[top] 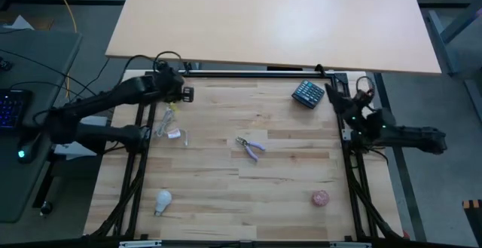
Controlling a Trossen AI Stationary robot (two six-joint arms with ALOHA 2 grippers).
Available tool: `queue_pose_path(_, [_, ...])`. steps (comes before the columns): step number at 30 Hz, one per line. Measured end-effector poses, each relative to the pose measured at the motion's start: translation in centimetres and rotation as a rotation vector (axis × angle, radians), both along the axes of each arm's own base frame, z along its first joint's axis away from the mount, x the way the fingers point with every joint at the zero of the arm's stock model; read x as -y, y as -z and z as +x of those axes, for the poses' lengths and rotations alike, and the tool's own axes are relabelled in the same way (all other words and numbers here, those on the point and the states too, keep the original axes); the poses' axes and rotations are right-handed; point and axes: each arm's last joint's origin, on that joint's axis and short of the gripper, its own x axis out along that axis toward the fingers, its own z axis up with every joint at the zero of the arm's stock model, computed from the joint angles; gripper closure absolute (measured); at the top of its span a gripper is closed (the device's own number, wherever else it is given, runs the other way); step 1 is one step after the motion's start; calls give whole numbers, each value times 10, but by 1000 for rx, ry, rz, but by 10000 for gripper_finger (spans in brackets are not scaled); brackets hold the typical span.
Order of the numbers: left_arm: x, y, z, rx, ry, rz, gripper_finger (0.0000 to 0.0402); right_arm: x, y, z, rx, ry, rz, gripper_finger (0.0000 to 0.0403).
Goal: Screw lightbulb
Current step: Insert the light bulb into the lamp socket
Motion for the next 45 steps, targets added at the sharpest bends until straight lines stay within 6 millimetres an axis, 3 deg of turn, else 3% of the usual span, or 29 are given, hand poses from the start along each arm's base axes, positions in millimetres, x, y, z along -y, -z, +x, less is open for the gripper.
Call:
queue_pose_path(7, [-11,40,-13,-101,-89,-49,349,-1,9,19,-98,-128,-4,84])
queue_pose_path(15, [-20,65,-32,16,-262,2,243,1,11,23,-20,-114,129,84])
queue_pose_path(19, [-33,70,-30,117,-259,79,203,2,11,23,-11,-89,150,84])
queue_pose_path(22, [-43,77,-32,67,-246,94,184,2,11,23,-10,-90,151,84])
queue_pose_path(28, [-56,93,-40,-62,-338,77,176,2,11,23,-43,-79,111,84])
queue_pose_path(36, [-70,109,-32,-120,-467,169,176,2,11,22,-63,-38,93,84])
queue_pose_path(45, [-82,128,-22,-69,-612,237,176,2,11,22,-65,-33,87,84])
